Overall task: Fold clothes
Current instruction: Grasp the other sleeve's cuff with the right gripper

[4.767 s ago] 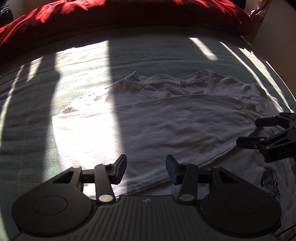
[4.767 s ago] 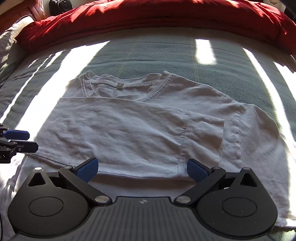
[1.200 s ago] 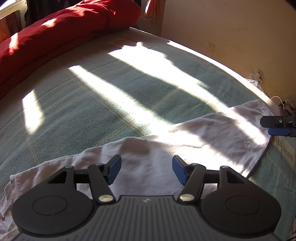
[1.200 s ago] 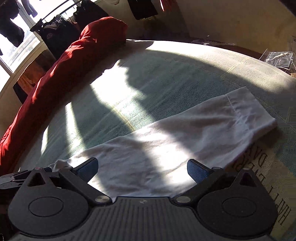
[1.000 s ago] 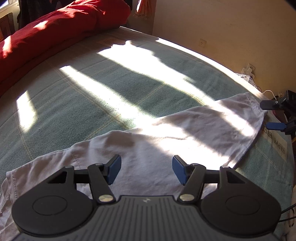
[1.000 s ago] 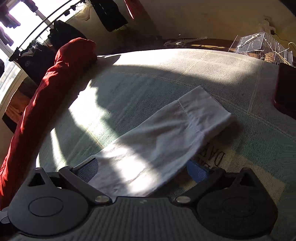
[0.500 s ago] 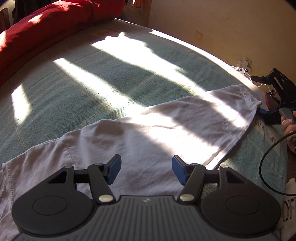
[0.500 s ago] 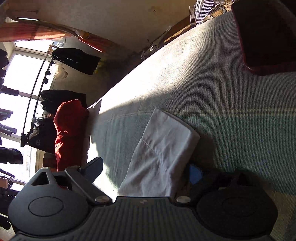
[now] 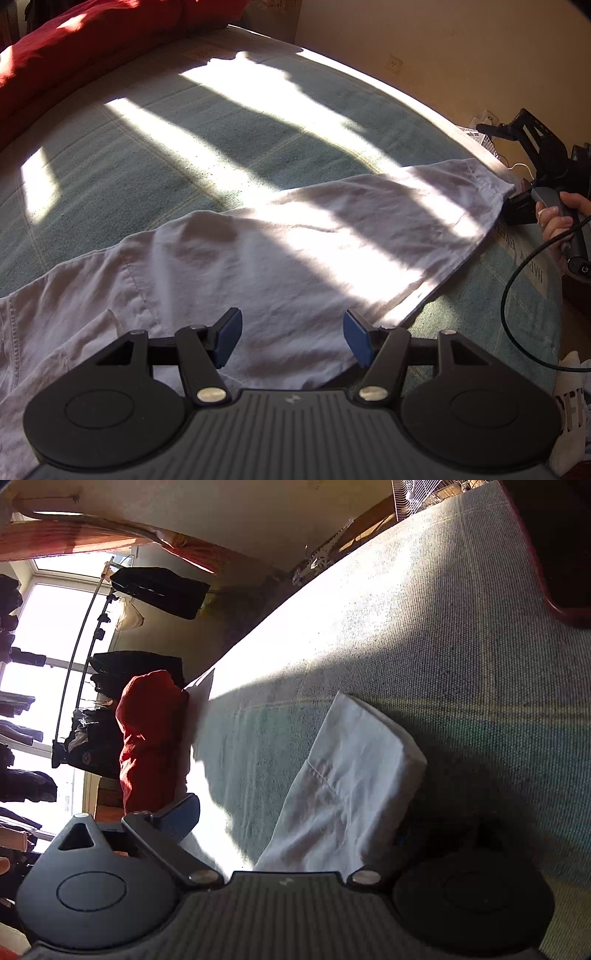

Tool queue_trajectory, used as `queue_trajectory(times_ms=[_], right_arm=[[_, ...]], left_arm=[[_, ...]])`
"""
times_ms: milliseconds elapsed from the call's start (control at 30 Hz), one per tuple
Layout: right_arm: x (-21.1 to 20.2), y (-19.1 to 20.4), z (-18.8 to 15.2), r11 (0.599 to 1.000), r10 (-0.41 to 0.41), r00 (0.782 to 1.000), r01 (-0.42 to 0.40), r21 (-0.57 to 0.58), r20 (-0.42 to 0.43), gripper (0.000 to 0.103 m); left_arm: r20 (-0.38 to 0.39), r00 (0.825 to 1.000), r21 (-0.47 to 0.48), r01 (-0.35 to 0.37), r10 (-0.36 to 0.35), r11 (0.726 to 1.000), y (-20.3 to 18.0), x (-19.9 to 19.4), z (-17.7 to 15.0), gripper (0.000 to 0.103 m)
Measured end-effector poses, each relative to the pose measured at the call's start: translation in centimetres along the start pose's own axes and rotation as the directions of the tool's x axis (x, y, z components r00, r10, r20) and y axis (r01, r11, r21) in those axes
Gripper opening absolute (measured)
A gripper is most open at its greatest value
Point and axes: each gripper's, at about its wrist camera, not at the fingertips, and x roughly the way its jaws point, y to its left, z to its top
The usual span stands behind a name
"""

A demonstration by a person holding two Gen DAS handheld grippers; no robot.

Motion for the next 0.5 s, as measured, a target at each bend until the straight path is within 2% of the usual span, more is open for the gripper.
queue_trajectory(times_ms=[67,133,233,333,433,500], right_arm=[[0.2,0.4,0.2,1.000,-0.012,1.000,0.011,-0.018,-0.014,0.100],[-0.2,0.4,-0.5,0.999,-0.028,0.999,0.027,-0.029,-0.039,0.094],[-1.0,-0.2,-1.9,1.000,-0.023,0.999,0.022,-0.019,-0.038,0.089],[-0.1,0.0,-1.4,0.998,-0.048,0.998,0.046,-0.046,-0.041,0.084],[0.4,1.1,-1.2,0.989,-0.111,0.992,0.105,-0.104,-0.053,0.078],[0.4,1.7,-1.6,0.975,-0.170,0.984,0.160,-0.154,-0.053,0.062]], left_arm=[[0.004,1.000,-0.006,0.005,-0.005,1.000,0.0,-0.3,-0.1,0.061],[0.006,1.000,-0.003,0.001,-0.001,1.000,0.1,-0.6,-0.2,0.061],[0.011,1.000,-0.013,-0.008,0.008,1.000,0.4,-0.8,-0.4,0.061],[0.011,1.000,-0.034,-0.017,0.017,0.999,0.9,-1.1,-0.7,0.061],[0.004,1.000,-0.041,-0.024,0.024,0.999,1.2,-1.5,-1.2,0.061],[-0.006,0.999,-0.035,-0.036,0.036,0.999,1.2,-1.9,-1.6,0.061]])
